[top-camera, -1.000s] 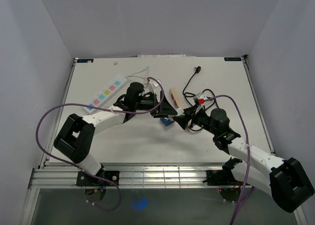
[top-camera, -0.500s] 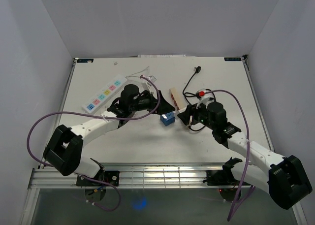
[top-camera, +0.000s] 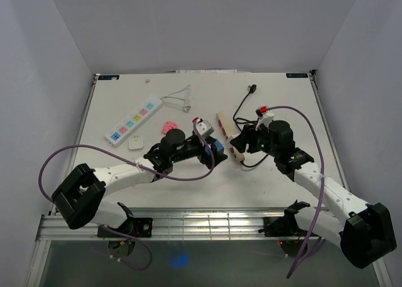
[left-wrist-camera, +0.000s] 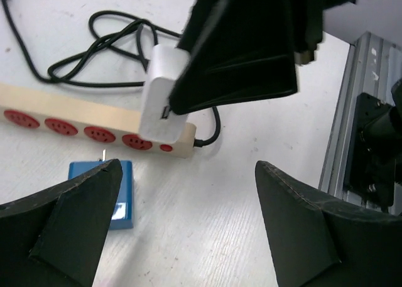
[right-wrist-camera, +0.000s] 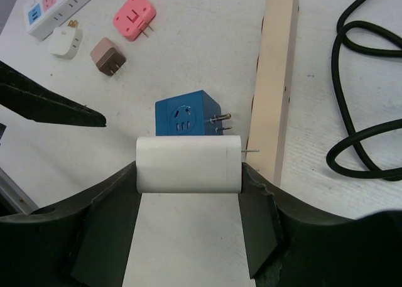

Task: Insert the plug
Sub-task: Adjust the socket at the center of the board.

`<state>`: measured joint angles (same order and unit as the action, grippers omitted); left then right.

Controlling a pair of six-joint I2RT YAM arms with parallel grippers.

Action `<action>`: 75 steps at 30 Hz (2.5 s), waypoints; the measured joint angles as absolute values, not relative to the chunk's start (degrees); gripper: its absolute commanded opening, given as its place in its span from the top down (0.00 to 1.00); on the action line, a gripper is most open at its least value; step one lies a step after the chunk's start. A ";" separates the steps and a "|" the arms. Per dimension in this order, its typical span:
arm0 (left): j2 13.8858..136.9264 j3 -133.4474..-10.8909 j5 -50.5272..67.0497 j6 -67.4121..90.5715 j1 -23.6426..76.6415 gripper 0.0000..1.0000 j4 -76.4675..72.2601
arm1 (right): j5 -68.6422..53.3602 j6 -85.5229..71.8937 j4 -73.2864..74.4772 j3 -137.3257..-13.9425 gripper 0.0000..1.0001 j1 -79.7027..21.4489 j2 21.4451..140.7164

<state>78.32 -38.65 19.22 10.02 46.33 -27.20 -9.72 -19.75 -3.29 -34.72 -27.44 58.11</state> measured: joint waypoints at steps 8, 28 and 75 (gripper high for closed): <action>79.53 -38.57 14.66 -3.11 53.04 0.03 -30.24 | -14.22 -21.47 -0.91 -35.48 0.92 -27.44 58.15; 86.80 -39.51 8.10 -10.22 53.06 0.10 -32.18 | -21.41 -23.38 -0.10 -35.48 0.92 -27.44 58.67; 82.54 -34.89 3.53 1.56 44.25 1.00 -35.90 | -14.68 -20.14 -6.68 -32.51 0.19 -25.52 61.45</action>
<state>82.54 -34.89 3.53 1.56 44.25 -35.90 -14.68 -20.14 -6.68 -32.51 -25.52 61.45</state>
